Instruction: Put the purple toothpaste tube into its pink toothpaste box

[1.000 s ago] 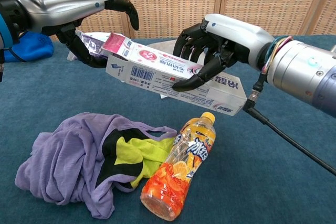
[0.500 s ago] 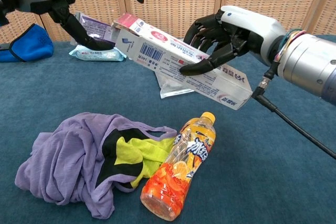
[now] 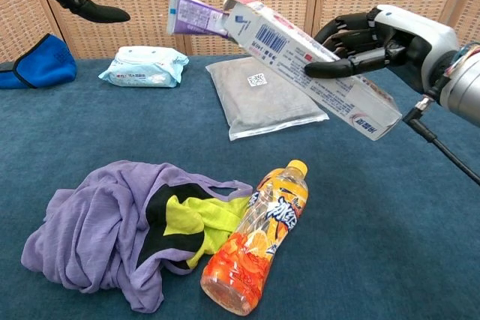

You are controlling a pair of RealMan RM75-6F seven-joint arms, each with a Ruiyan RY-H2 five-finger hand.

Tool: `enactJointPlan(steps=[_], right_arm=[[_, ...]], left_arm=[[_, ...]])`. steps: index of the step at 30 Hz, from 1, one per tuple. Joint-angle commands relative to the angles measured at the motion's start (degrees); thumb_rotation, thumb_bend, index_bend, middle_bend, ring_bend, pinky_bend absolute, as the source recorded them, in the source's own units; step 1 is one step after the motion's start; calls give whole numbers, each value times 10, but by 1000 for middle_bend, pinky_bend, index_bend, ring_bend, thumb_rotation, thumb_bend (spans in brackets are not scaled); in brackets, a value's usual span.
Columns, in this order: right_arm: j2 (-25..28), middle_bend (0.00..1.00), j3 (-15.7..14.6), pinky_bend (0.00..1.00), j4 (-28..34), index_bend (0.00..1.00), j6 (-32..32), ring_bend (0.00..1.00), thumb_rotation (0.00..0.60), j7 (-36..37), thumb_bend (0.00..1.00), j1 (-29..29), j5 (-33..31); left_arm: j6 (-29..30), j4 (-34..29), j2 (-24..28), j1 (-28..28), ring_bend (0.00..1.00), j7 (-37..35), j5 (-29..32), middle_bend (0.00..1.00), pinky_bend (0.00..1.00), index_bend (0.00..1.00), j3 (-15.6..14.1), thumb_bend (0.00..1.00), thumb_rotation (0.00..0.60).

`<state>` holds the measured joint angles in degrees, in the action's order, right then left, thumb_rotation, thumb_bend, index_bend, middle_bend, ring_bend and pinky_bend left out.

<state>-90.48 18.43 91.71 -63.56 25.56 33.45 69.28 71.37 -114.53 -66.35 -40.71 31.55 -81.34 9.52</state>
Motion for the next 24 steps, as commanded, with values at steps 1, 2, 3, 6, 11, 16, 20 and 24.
enactJointPlan(steps=[1,2,3,6,11,16,20,24], right_arm=[[8,541,7,521,-21,590,-5,445,600,99,66,-25,20],[8,541,7,521,-25,590,-7,445,600,115,66,-28,23],[7,541,9,521,-28,590,-10,445,600,140,66,-32,27],[9,541,10,521,-38,590,-11,445,600,199,67,-41,39],[4,541,7,521,-63,590,-23,445,600,238,66,-46,61],[-1,541,9,521,-71,590,-35,445,600,273,67,-48,76],[-7,541,9,520,-78,590,-48,445,600,300,66,-50,89],[-10,541,6,521,-89,590,-61,446,600,330,66,-50,107]], left_arm=[[1,10,-3,5,0,-12,-6,0,0,228,-3,231,600],[1,12,-4,6,0,-14,-7,0,0,229,-3,231,600],[1,15,-5,8,0,-18,-8,0,0,229,-3,231,600],[2,21,-6,11,0,-21,-10,0,0,229,-2,231,600],[4,23,-5,14,0,-27,-14,0,0,229,2,230,600],[4,21,-4,15,0,-30,-18,0,0,228,5,230,600],[3,21,-4,17,0,-29,-18,0,0,228,6,231,600],[0,24,-5,18,0,-28,-17,0,0,228,6,230,600]])
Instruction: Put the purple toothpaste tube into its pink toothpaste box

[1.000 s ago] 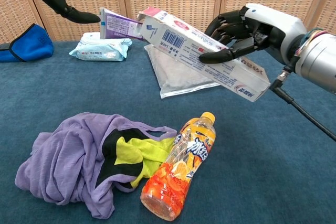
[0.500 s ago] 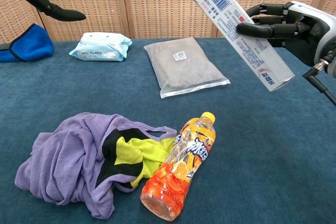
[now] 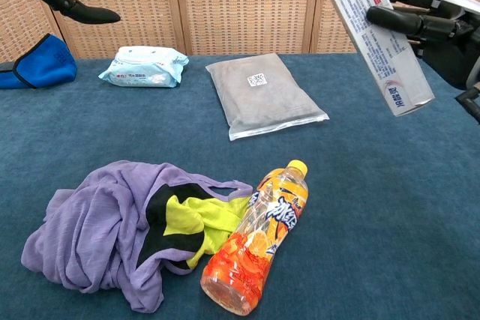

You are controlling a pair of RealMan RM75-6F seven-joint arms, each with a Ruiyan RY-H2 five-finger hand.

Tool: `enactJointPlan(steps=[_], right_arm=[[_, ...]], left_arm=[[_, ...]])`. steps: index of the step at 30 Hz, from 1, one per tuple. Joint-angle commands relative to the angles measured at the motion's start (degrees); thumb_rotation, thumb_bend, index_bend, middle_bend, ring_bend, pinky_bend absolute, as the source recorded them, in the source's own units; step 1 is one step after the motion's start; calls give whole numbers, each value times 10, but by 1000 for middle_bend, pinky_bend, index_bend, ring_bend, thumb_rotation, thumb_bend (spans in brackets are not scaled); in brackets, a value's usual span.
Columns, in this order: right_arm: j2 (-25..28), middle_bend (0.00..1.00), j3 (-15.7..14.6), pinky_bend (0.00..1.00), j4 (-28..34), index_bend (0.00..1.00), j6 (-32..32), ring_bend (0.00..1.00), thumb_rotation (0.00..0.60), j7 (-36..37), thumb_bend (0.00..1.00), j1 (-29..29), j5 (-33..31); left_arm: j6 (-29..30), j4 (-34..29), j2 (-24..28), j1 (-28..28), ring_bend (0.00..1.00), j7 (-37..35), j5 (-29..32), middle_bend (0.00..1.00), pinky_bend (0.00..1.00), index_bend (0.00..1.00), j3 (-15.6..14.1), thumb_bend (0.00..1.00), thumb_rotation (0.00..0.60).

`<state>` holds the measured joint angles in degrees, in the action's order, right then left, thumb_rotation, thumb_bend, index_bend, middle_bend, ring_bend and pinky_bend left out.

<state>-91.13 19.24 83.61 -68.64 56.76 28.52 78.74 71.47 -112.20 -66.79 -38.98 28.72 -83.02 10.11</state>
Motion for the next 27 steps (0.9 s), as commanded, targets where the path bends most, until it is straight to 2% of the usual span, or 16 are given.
enactJointPlan(steps=[1,8,12,16,21,24,27], right_arm=[[-6,541,-1,521,-10,590,-14,446,600,28,66,-1,14],[-13,541,-2,521,-30,590,-29,446,600,77,67,-5,20],[-16,541,-7,521,-50,590,-37,446,600,41,65,-4,24],[-17,541,-15,521,-82,590,-51,446,600,-66,66,-6,24],[-10,541,-36,520,-121,590,-71,446,600,-237,66,-17,22],[-1,541,-62,521,-144,590,-87,446,600,-356,67,-32,31],[8,540,-78,521,-143,590,-89,446,600,-411,66,-43,31]], left_arm=[[-1,1,-1,1,0,0,-1,0,0,228,1,230,600],[-2,3,-3,3,0,3,-3,0,0,228,3,230,600],[-3,3,-3,4,0,5,-2,0,0,228,3,230,600],[-7,5,-2,7,0,5,2,0,0,228,1,231,600],[-9,11,2,13,0,6,8,0,0,229,-5,230,600],[-10,23,2,20,0,1,5,0,0,229,-14,229,600],[-8,33,1,27,0,-7,1,0,0,228,-21,229,600]])
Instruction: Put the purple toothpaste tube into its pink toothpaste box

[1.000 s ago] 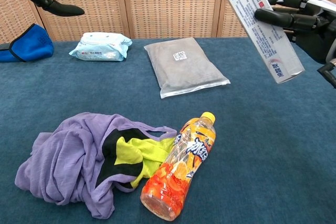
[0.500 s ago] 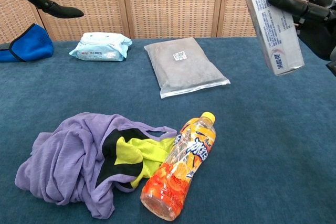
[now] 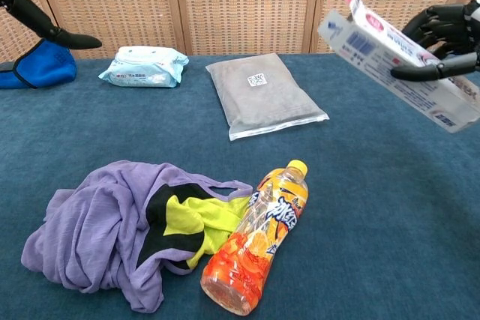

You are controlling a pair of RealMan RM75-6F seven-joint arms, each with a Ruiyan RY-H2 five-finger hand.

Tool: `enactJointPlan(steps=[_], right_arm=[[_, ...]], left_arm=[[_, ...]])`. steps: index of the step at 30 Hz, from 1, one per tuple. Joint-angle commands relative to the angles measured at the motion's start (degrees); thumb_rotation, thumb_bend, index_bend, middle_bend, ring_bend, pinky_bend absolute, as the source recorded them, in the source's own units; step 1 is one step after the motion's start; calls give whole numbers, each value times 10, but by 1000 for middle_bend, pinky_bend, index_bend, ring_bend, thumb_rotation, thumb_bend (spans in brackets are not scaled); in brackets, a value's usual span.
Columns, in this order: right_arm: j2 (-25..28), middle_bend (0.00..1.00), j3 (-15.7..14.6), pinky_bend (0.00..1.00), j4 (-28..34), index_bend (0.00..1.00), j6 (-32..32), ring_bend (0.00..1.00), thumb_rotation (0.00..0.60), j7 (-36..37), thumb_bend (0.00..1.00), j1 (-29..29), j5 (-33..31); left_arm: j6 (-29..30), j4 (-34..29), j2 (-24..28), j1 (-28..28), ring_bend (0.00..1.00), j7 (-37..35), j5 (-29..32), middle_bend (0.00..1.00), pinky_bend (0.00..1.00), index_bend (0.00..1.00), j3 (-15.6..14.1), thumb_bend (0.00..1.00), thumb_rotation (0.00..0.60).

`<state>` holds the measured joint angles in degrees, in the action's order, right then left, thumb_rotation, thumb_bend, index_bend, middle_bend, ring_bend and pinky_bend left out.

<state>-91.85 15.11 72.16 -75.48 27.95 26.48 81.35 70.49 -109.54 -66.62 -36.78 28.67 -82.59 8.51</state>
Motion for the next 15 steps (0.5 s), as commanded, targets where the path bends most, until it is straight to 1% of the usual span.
enactJointPlan(steps=[1,6,15], right_arm=[[17,540,-40,521,-28,590,-22,446,600,-132,66,-26,5],[21,536,-57,521,-39,590,-25,446,600,-160,66,-44,2],[21,527,-85,520,-61,590,-21,446,600,-154,67,-77,-4]], left_arm=[[3,11,-2,8,0,-11,-5,0,0,228,-7,229,600],[13,34,-4,25,0,-34,-18,0,0,228,-24,230,600],[57,93,-15,70,0,-113,-57,0,0,229,-54,230,600]])
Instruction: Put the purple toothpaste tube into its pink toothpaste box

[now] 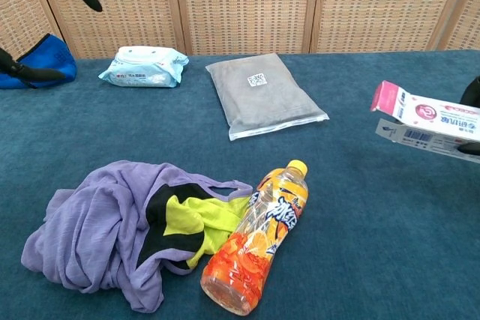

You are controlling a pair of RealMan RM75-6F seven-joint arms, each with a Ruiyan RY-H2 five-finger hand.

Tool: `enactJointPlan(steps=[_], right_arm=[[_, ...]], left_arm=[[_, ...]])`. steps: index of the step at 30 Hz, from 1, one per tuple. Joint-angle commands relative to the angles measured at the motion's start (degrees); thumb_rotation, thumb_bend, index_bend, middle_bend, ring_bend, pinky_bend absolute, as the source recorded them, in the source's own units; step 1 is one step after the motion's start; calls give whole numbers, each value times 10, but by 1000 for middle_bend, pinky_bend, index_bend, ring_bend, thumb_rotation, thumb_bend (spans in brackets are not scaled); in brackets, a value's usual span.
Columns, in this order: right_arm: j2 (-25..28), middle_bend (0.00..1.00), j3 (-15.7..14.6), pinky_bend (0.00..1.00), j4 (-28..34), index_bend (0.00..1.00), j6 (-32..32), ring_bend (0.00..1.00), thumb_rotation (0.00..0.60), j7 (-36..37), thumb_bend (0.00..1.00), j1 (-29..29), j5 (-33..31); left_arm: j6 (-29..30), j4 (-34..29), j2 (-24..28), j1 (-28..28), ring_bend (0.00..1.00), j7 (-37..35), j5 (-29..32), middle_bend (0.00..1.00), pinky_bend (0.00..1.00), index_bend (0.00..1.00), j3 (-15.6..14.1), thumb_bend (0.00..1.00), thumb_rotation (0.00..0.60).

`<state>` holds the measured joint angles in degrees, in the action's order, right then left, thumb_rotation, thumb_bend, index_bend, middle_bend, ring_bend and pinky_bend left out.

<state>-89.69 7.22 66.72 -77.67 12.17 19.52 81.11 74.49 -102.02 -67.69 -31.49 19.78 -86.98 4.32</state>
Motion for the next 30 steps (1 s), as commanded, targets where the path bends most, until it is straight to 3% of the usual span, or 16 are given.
enactJointPlan(steps=[1,8,11,13,18,21,30], right_arm=[[-1,526,-8,521,-10,590,0,446,600,4,66,-10,0],[-4,460,-21,460,-21,584,7,421,600,5,66,-26,-2],[-3,374,-27,347,-24,516,15,315,600,6,67,-30,-2],[-2,262,-31,238,-26,437,24,190,600,6,67,-33,-3],[3,61,-35,96,-26,296,35,7,600,10,67,-35,-1],[5,4,-35,48,-26,231,35,0,600,13,67,-35,2],[20,0,-26,2,-4,148,1,0,600,18,67,-44,18]], left_arm=[[22,24,-5,22,0,-30,-18,0,0,228,-14,230,600],[54,76,-18,53,0,-59,-47,0,0,228,-35,230,600],[60,97,-26,63,0,-73,-52,0,0,228,-41,230,600],[67,115,-33,71,0,-83,-55,0,0,228,-44,230,600],[78,141,-43,83,0,-110,-59,0,0,228,-45,230,600],[82,150,-45,88,0,-122,-59,0,0,228,-45,230,600],[100,167,-47,107,0,-152,-59,0,0,227,-43,230,600]])
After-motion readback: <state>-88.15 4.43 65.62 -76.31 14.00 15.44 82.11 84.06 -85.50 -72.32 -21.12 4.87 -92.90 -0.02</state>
